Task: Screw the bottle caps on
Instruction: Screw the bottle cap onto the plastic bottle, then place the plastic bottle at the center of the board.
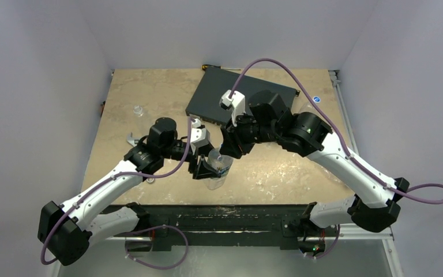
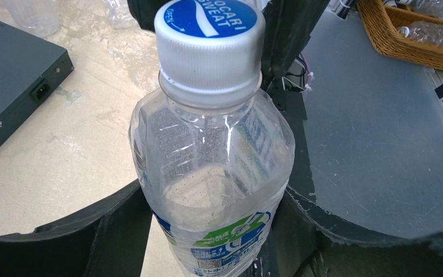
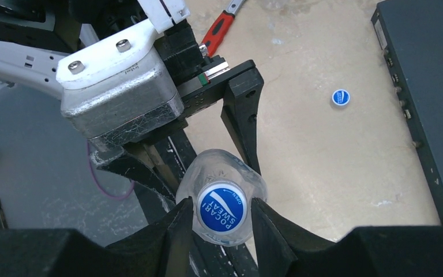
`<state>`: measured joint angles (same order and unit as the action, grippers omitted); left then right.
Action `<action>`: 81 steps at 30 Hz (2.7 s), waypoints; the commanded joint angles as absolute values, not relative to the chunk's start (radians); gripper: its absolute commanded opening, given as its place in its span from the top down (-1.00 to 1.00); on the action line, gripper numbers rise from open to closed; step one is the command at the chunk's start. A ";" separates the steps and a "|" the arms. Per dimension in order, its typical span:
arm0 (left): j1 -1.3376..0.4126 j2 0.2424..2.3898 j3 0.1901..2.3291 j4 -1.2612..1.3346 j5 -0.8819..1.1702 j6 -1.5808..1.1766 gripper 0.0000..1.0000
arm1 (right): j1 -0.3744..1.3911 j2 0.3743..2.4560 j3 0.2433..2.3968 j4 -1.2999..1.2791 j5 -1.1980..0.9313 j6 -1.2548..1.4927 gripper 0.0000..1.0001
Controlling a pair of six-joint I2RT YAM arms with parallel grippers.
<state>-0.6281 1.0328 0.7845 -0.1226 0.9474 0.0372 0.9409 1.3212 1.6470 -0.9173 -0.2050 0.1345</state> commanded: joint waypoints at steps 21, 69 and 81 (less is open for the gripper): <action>-0.633 1.059 0.791 0.173 0.440 -0.066 1.00 | 0.948 1.449 1.723 -1.012 0.127 0.499 1.00; -0.613 0.996 0.901 0.002 0.003 -0.184 -1.00 | 0.367 1.185 1.154 -0.807 0.573 0.532 0.98; -0.613 0.984 0.893 -0.038 -0.040 -0.187 -1.00 | 0.354 1.140 1.114 -0.812 0.556 0.548 0.02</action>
<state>-0.6189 1.0065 0.8585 -0.0479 -0.0090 -0.1665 0.3592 1.1629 1.1202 -0.8001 0.5575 0.5369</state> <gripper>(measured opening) 0.996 0.431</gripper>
